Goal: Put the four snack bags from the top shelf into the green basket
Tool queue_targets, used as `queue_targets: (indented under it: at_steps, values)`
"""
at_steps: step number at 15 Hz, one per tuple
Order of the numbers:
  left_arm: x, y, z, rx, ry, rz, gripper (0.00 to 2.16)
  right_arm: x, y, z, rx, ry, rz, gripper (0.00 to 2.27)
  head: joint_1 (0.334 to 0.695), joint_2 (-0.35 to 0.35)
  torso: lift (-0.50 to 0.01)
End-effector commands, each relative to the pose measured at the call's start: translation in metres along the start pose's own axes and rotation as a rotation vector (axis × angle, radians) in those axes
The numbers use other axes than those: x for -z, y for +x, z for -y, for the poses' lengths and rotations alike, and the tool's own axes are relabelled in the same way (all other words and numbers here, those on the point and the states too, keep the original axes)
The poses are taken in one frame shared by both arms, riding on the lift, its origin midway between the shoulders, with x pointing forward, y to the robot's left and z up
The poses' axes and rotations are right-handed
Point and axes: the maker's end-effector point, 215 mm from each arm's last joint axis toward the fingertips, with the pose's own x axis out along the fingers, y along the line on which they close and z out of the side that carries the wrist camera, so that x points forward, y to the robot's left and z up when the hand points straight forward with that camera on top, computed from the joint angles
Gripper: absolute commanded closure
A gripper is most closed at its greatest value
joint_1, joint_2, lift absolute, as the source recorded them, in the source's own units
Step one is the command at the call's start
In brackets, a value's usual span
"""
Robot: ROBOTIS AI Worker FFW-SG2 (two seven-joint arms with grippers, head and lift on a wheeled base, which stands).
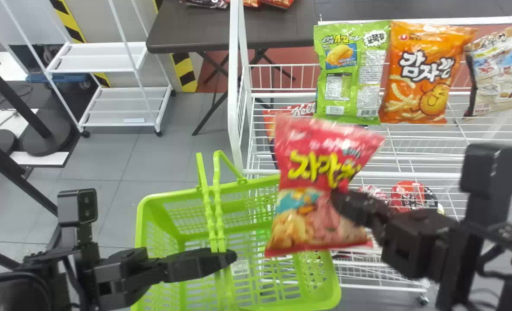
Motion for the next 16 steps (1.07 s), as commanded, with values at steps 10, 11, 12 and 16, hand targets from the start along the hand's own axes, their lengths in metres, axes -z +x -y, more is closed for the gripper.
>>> queue_targets:
  at_steps: [10, 11, 12, 16]
  values:
    - [0.009, 0.019, 0.009, 0.045, -0.046, -0.039, 2.15, 0.102, 0.124, -0.109, -0.16, -0.209, -0.194, 0.23, 0.695, 0.35, -0.004]
    - [0.008, 0.018, 0.009, 0.043, -0.045, -0.038, 2.15, 0.096, 0.118, -0.103, -0.152, -0.203, -0.183, 0.0, 0.695, 0.35, -0.004]
    - [0.008, 0.018, 0.009, 0.043, -0.045, -0.038, 2.15, 0.084, 0.107, -0.093, -0.139, -0.199, -0.159, 0.0, 0.695, 0.35, -0.004]
    - [0.005, 0.021, 0.009, 0.047, -0.036, -0.042, 2.15, 0.026, 0.052, -0.018, -0.036, -0.109, -0.054, 0.06, 0.695, 0.336, -0.004]
